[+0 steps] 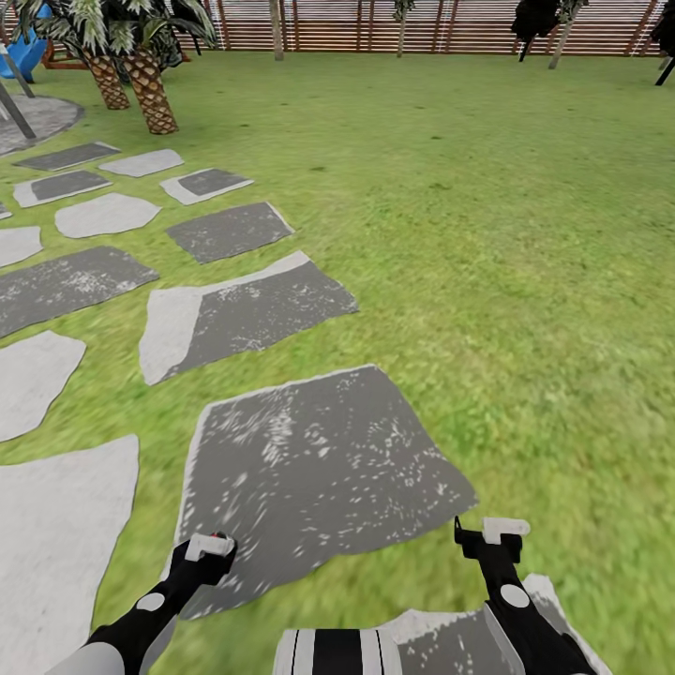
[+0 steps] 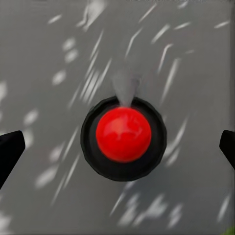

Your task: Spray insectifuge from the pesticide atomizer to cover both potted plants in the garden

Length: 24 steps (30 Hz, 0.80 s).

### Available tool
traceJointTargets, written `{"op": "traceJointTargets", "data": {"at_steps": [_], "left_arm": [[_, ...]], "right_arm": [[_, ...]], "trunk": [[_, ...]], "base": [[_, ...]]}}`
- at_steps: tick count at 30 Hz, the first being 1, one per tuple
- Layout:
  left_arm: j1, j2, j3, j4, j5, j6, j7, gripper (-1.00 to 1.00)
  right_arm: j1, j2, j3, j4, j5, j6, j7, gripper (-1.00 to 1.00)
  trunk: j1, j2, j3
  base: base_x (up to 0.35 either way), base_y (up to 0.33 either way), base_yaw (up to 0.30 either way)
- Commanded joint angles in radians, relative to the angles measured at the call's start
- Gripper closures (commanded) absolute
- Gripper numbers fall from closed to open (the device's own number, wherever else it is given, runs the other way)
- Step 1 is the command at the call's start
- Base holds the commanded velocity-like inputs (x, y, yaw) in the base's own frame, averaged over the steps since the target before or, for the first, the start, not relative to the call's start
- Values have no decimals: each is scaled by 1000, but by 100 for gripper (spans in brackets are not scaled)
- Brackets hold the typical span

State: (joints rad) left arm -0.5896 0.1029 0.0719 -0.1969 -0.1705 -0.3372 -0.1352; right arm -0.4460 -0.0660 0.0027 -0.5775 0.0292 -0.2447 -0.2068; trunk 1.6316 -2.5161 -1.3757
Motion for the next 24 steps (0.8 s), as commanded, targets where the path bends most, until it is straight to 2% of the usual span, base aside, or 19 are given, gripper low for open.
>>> {"op": "traceJointTargets", "data": {"at_steps": [1, 24], "left_arm": [[0, 0, 8, 1, -8, -3, -4, -100], [1, 0, 8, -1, -10, -3, -4, -100]], "right_arm": [[0, 0, 0, 1, 3, -2, -3, -100], [0, 0, 0, 2, 4, -2, -3, -100]], "trunk": [[0, 0, -1], [0, 0, -1]], "base": [[31, -25, 0], [8, -2, 0]]}}
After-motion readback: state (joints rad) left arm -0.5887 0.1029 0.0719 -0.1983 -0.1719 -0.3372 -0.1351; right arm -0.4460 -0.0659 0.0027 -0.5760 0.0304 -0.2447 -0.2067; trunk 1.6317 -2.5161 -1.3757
